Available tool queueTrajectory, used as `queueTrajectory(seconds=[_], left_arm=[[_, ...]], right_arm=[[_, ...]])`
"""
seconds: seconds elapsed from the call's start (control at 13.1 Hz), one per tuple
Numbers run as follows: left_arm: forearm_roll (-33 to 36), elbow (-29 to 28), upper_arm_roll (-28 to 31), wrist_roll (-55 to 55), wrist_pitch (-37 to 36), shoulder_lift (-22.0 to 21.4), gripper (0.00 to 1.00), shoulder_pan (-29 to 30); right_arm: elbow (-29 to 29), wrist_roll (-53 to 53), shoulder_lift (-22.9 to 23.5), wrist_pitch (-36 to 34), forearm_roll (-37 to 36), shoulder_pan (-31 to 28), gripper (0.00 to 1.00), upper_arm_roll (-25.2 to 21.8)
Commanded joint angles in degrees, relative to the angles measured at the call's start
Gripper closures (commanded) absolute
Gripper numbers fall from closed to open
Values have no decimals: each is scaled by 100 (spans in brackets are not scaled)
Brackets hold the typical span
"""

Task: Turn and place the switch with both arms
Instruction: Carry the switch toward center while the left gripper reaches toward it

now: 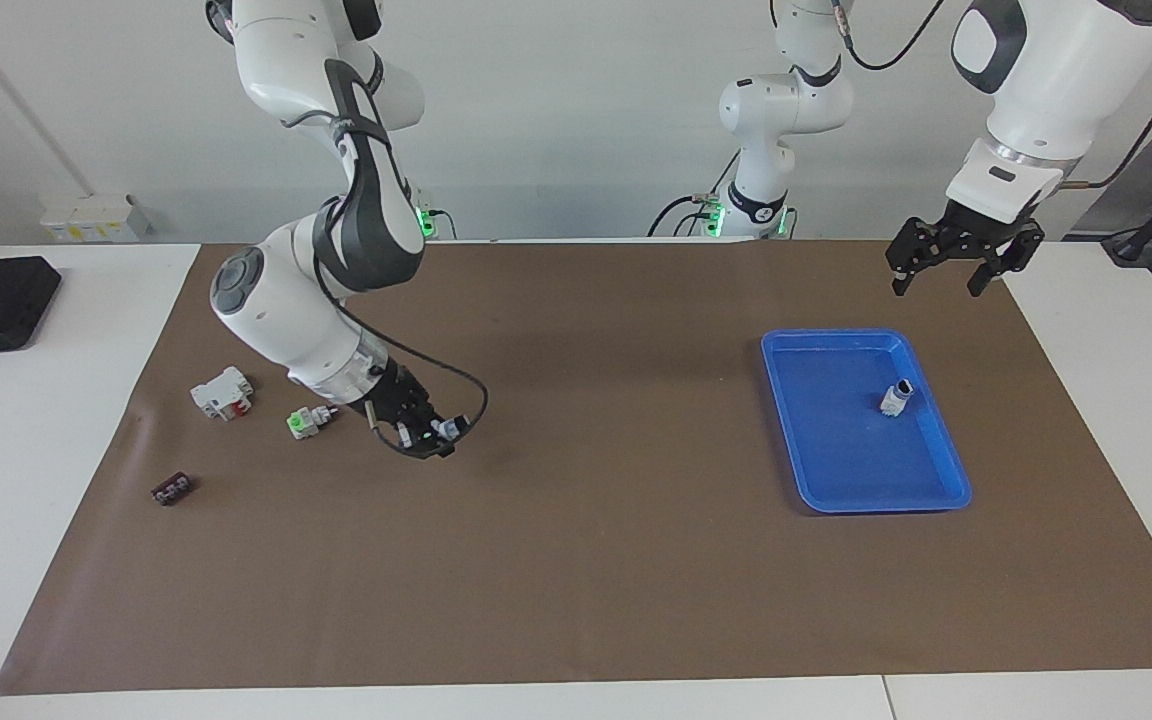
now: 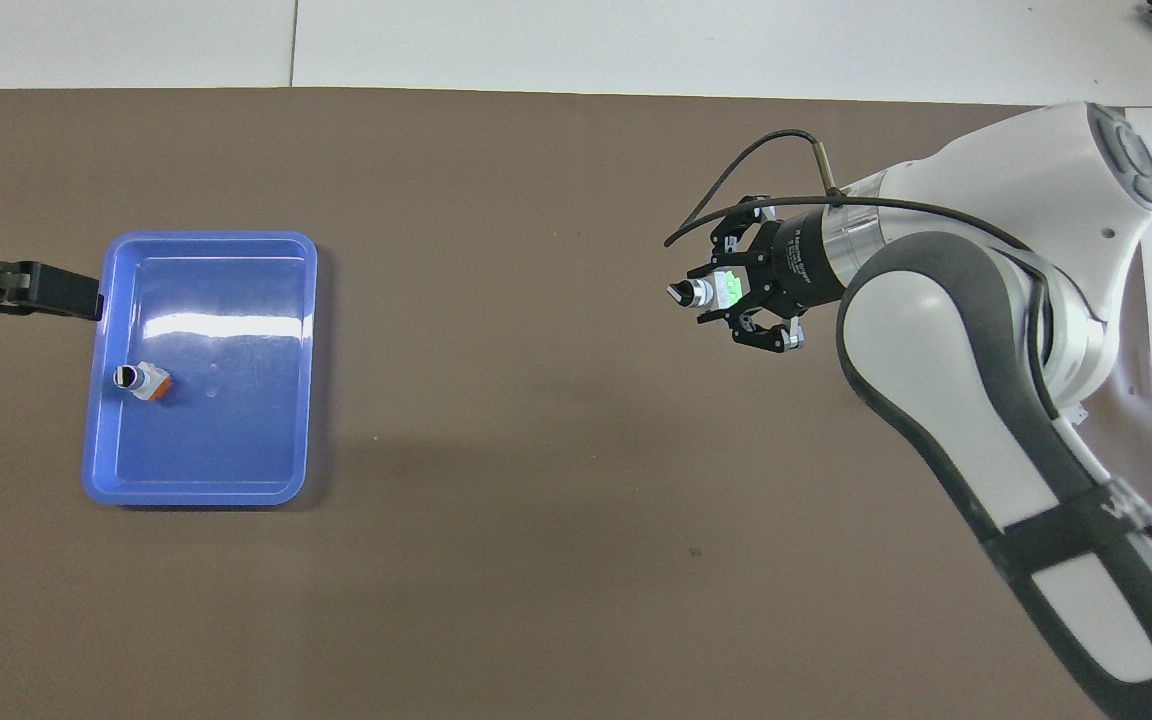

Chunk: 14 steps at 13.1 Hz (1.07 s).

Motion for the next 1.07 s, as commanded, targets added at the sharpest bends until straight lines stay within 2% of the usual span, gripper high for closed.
queueTrajectory(seconds=[0.0,0.15,0.31,0.46,0.76,0.99], left_arm=[[109,-214,-53,-40,34,-183,0,-11],[-4,-214,-79,-67,51,-183,0,-73],[-1133,-205,-53,-84,51,-174,0,6],[-1674,-170,-62,-319,43,-165,0,-63],[-2903,-187,-141,-1173,280,-139,2,-170],[-3537,-205,-167,-1523,402,-86,9,-371]], right_arm=[[-53,1134,-488,-98,177,75,100,308],[52,2032,-516,6,203,207,100,563],[52,2491,-499,348,168,592,100,573],[70,3026,-437,883,168,882,100,573],[412,3248,150,2035,168,1322,100,573],[422,3424,266,2494,151,1481,100,573]])
